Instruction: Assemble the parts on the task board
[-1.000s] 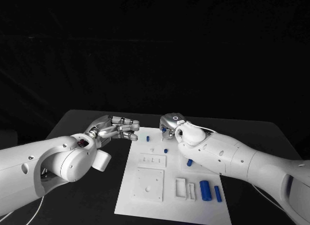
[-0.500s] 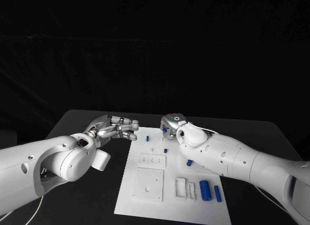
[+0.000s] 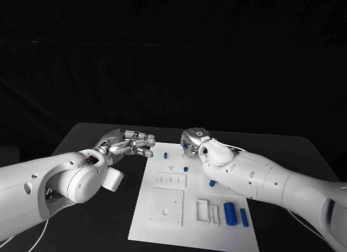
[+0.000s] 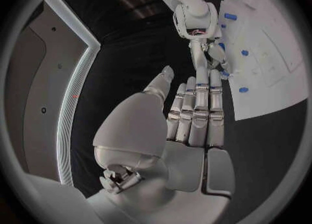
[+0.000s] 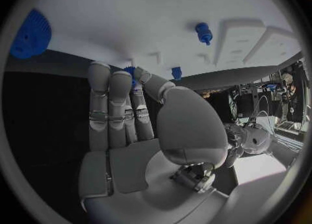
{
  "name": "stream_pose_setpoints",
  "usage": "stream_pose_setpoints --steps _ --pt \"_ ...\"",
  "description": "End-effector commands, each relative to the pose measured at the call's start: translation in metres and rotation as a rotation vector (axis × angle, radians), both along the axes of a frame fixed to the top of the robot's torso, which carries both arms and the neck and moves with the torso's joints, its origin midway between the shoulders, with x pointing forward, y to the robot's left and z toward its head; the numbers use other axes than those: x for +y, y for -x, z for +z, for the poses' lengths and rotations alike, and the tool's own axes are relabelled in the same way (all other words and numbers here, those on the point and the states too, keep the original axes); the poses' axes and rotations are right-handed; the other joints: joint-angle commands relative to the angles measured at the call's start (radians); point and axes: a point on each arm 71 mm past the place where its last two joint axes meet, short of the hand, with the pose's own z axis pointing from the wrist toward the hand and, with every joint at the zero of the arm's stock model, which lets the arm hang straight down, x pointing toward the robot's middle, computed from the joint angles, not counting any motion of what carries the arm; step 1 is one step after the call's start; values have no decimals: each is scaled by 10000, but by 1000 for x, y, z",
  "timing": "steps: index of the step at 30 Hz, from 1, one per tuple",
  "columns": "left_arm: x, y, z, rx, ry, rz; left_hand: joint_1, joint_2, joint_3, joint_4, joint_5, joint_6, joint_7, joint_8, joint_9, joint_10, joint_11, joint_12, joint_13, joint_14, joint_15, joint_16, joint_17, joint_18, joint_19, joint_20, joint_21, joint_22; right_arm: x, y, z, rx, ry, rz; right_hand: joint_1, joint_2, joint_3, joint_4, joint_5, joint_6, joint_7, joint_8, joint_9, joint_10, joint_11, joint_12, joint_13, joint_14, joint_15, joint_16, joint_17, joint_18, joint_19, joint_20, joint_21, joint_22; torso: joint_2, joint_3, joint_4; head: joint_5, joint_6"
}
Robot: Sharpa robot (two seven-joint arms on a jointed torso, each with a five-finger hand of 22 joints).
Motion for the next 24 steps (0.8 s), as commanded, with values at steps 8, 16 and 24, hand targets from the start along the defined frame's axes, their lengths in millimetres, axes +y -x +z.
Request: stream_pose_setpoints --steps 8,16,24 --pt "-1 0 2 -61 35 -136 -10 7 -60 -26 -51 63 3 42 12 -66 29 32 16 -67 -4 40 1 -70 -77 -13 69 -11 0 5 -12 563 308 22 -7 32 71 37 7 87 4 34 10 330 -302 50 26 -11 -76 -32 -11 168 105 -6 -97 56 4 -6 -4 17 29" --pt "1 -1 2 -81 20 -73 11 7 -58 -34 -55 66 2 42 12 -62 28 32 16 -71 -4 38 -2 -69 -91 -15 116 -57 0 7 -13 537 311 84 0 37 73 37 -3 82 4 33 6 327 -303 50 25 -9 -75 -32 -12 168 109 -5 -133 78 9 -3 -3 23 31" --pt "1 -1 2 -133 -26 -86 11 7 -58 -34 -55 66 2 42 12 -62 28 32 16 -71 -4 38 -2 -69 -91 -15 116 -57 1 8 -13 489 327 78 0 37 66 37 -4 81 5 35 -10 321 -302 51 25 -10 -73 -41 -11 157 128 -7 -197 154 8 -6 2 23 49"
